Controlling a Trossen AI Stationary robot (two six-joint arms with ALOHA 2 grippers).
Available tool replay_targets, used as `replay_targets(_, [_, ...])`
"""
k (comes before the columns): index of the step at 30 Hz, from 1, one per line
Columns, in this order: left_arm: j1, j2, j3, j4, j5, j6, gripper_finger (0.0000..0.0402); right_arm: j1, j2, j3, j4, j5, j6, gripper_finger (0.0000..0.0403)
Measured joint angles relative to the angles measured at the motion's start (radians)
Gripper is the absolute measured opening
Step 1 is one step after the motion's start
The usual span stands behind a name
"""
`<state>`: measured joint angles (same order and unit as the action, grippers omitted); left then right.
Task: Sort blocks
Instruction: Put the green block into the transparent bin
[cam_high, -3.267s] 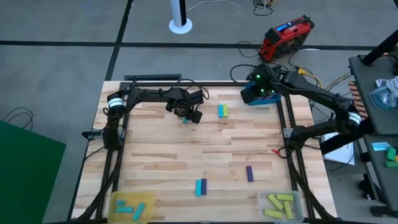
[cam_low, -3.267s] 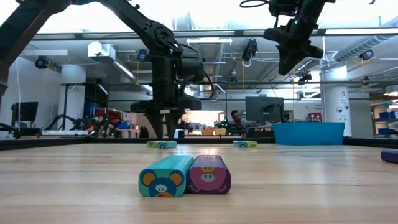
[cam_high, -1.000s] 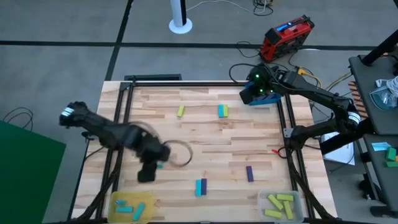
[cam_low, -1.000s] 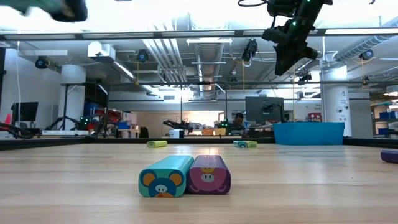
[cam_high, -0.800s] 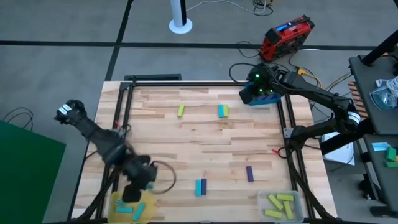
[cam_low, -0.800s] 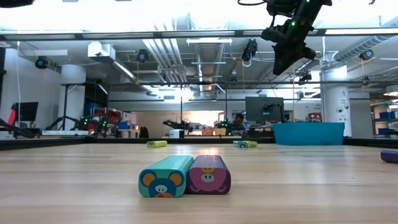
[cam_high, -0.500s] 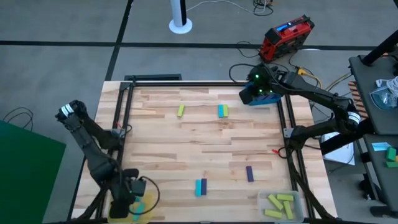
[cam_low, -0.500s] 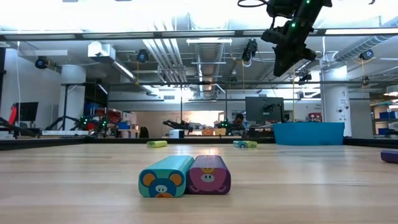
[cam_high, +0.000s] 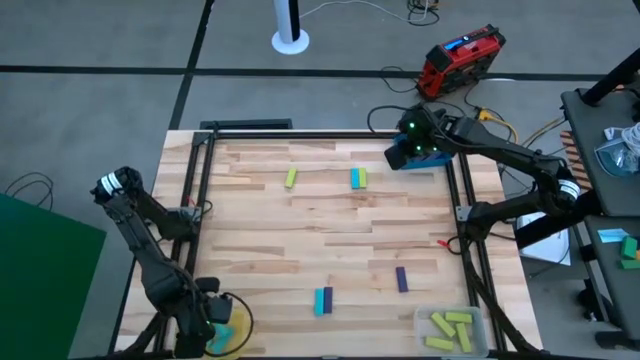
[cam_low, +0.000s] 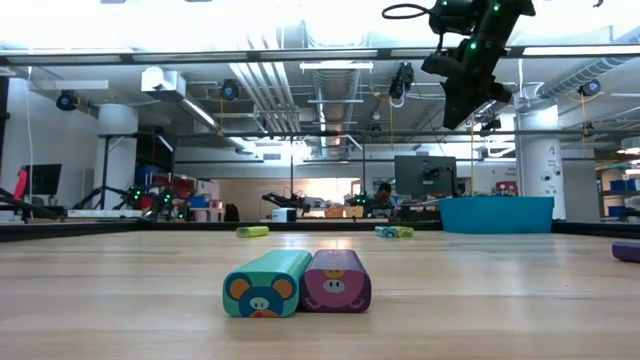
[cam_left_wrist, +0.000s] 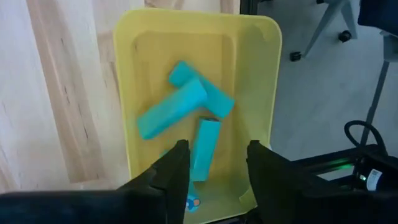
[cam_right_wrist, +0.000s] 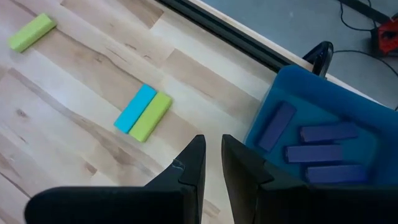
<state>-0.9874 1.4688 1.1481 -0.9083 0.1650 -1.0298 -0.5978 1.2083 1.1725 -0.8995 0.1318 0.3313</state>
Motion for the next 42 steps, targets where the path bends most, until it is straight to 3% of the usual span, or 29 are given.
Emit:
replay_targets(9, [0.064, -0.005, 0.036, -0.079, -0.026, -0.018, 0.0135, 0.000, 0.000, -0.001, 0.000, -0.001, 0.015, 0.0043])
replay_targets(15, [0.209, -0.008, 0.068, -0.214, -0.209, -0.032, 0.0129, 0.000, 0.000, -0.001, 0.000, -0.001, 0.027, 0.0043])
replay_targets(20, [0.391, -0.015, 0.061, -0.210, -0.336, 0.028, 0.0129, 0.000, 0.000, -0.001, -0.003, -0.015, 0.028, 0.0043])
replay_targets(26, [0.616, -0.015, 0.043, -0.101, -0.435, 0.133, 0.0129, 0.000, 0.000, -0.001, -0.017, -0.082, 0.066, 0.0043])
replay_targets(31, [0.779, -0.015, -0.028, 0.063, -0.439, 0.183, 0.0129, 0.002, 0.000, -0.001, -0.057, -0.141, 0.125, 0.0043])
replay_targets(37, [0.935, -0.015, -0.117, 0.299, -0.387, 0.099, 0.0128, 0.027, -0.001, -0.001, -0.121, -0.220, 0.197, 0.0043])
replay_targets(42, [0.993, -0.015, -0.103, 0.322, -0.357, 0.019, 0.0127, 0.085, -0.001, -0.001, -0.138, -0.245, 0.236, 0.0043])
